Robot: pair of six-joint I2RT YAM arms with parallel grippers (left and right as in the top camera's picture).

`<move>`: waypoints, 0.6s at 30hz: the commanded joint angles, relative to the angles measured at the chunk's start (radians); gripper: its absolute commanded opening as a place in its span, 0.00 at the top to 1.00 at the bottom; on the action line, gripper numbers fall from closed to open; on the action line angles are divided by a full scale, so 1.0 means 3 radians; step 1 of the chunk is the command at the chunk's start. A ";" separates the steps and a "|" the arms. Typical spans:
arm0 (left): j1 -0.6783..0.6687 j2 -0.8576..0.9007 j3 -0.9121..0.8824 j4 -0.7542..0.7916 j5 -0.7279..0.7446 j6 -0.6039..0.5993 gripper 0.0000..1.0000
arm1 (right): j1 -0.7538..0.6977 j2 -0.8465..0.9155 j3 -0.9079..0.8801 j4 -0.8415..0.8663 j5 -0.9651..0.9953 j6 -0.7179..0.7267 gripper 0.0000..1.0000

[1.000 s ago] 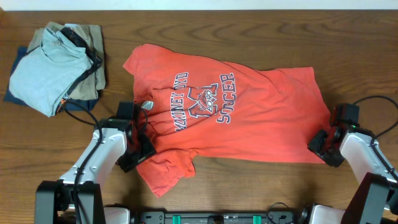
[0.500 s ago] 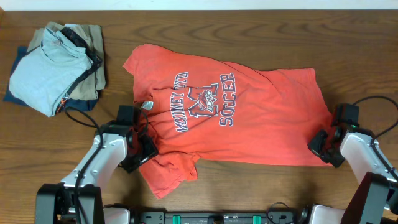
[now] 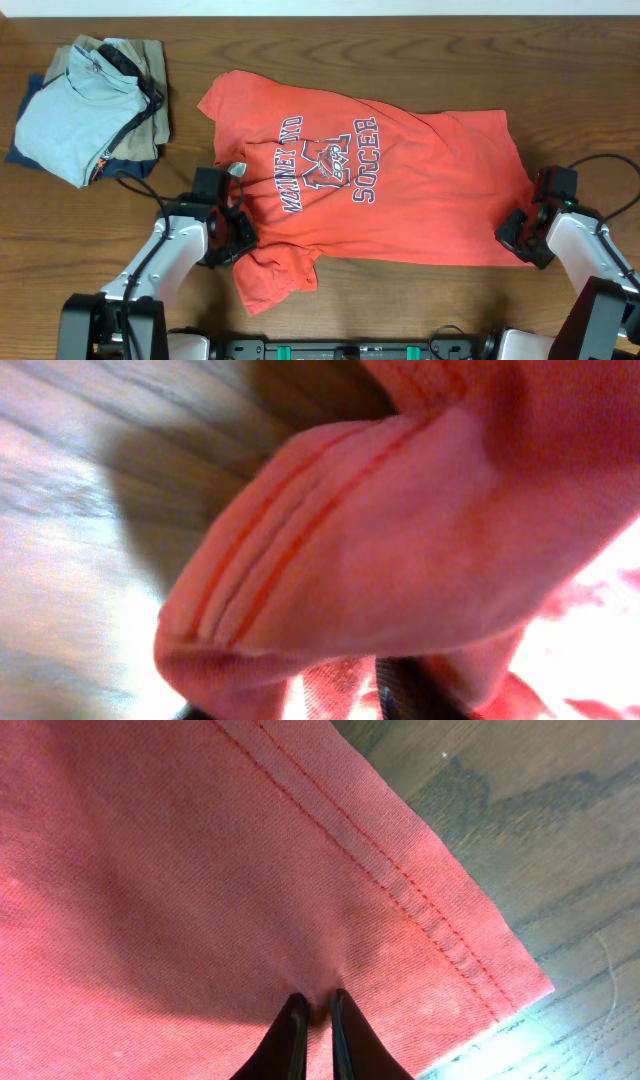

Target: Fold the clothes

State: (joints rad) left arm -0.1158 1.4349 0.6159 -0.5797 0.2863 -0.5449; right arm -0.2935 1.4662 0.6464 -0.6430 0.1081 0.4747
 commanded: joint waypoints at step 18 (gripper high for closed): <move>-0.0075 -0.0572 0.1334 -0.0774 0.0055 0.0882 0.94 | -0.0032 -0.0367 0.0872 -0.0810 -0.0464 -0.0474 0.99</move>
State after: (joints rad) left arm -0.1349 1.3193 0.9291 -0.7872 0.2935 -0.3462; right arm -0.2974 1.4246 0.8261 -0.8543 -0.0082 0.3729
